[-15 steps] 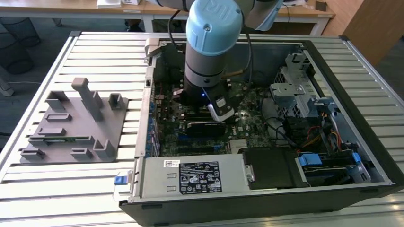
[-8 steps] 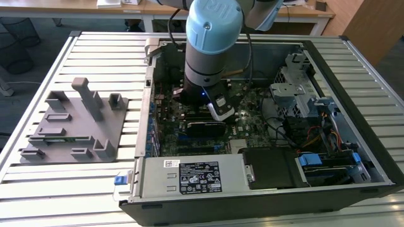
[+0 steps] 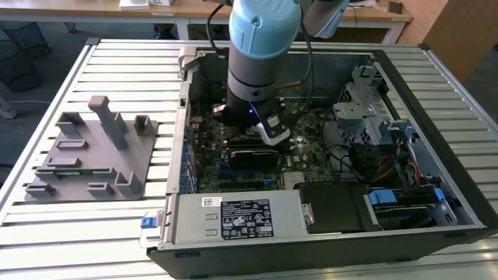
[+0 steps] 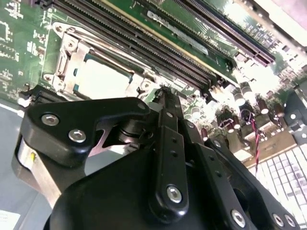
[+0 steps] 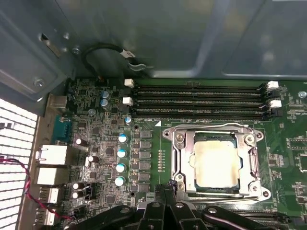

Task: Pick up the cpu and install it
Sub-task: 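Install the second cpu locking lever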

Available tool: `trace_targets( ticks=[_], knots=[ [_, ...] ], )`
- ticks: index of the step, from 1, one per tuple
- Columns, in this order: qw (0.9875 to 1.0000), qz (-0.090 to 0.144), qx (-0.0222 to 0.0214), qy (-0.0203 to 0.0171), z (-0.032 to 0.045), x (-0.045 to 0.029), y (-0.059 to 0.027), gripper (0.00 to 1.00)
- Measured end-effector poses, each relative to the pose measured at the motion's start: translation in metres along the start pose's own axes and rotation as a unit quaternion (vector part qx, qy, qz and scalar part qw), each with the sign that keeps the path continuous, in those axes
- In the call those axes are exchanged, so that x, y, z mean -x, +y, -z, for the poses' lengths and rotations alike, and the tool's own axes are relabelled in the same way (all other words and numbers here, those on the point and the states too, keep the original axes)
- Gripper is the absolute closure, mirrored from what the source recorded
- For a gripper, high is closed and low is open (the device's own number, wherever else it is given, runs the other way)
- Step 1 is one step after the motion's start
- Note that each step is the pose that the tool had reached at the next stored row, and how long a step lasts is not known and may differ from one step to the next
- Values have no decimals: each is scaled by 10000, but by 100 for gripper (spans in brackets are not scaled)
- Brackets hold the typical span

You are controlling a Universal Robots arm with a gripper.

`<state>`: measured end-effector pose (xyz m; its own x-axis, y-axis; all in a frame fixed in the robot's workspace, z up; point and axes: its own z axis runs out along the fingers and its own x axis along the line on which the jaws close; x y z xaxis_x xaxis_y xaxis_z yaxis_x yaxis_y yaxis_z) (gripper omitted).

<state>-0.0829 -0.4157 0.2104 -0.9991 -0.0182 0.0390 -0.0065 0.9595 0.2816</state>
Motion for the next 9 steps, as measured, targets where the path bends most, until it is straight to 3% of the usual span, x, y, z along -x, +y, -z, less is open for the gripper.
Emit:
trace_targets(
  ticks=[9],
  knots=[
    [10000, 0, 0, 0, 99, -4, 29, 89]
  ],
)
